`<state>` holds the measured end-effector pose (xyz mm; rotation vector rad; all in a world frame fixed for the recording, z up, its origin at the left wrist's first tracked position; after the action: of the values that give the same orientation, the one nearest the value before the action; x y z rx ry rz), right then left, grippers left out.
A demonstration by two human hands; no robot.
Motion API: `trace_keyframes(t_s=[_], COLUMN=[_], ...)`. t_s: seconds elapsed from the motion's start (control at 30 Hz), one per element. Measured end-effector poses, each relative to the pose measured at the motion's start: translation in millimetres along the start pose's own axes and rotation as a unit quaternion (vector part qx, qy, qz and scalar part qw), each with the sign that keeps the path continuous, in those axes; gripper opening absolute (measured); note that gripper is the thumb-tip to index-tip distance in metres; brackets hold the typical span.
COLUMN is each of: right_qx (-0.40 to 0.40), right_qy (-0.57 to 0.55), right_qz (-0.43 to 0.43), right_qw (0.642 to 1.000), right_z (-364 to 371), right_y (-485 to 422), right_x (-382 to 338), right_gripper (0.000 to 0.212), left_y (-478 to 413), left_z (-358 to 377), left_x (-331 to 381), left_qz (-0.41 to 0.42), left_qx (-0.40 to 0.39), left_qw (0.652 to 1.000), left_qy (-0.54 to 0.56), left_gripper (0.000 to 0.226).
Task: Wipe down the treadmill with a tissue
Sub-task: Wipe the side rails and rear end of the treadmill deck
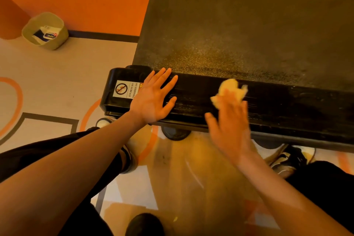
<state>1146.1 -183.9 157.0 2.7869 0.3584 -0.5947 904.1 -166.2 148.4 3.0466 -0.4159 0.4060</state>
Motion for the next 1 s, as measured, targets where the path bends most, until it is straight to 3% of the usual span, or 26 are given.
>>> trace_keyframes(t_s=[0.07, 0.13, 0.37, 0.6, 0.73, 0.83, 1.0], right_qx=[-0.029, -0.048, -0.052, -0.053, -0.056, -0.058, -0.053], right_qy=[0.063, 0.136, 0.313, 0.331, 0.378, 0.39, 0.357], right_qz=[-0.119, -0.176, -0.23, -0.313, -0.349, -0.332, -0.347], right_qw=[0.99, 0.974, 0.92, 0.889, 0.856, 0.857, 0.865], right_z=[23, 27, -12, 45, 12, -11, 11], right_y=[6, 18, 49, 15, 21, 29, 24], right_x=[-34, -23, 102, -6, 59, 102, 49], right_gripper=[0.068, 0.068, 0.066, 0.068, 0.067, 0.067, 0.062], left_y=[0, 0, 0, 0, -1, 0, 0], left_z=[0, 0, 0, 0, 0, 0, 0], left_x=[0, 0, 1, 0, 1, -1, 0], left_qz=[0.003, 0.004, 0.005, 0.005, 0.007, 0.007, 0.003], left_qx=[0.006, 0.003, 0.01, 0.006, 0.01, 0.009, 0.005], left_qw=[1.0, 1.0, 1.0, 1.0, 1.0, 1.0, 1.0], left_qy=[-0.001, -0.003, 0.001, -0.006, -0.004, -0.002, -0.005], left_gripper=[0.067, 0.066, 0.067, 0.067, 0.066, 0.067, 0.067])
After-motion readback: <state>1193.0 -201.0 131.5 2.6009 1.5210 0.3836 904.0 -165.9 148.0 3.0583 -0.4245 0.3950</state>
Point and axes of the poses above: each hand's wrist, its own y-axis away from the middle knuckle, its own z-axis out of the palm, x = y × z, the point moved 5 cm from there along -y, towards the middle knuckle, and after that the axes turned 6 degrees about -x, right-handed, at the moved point
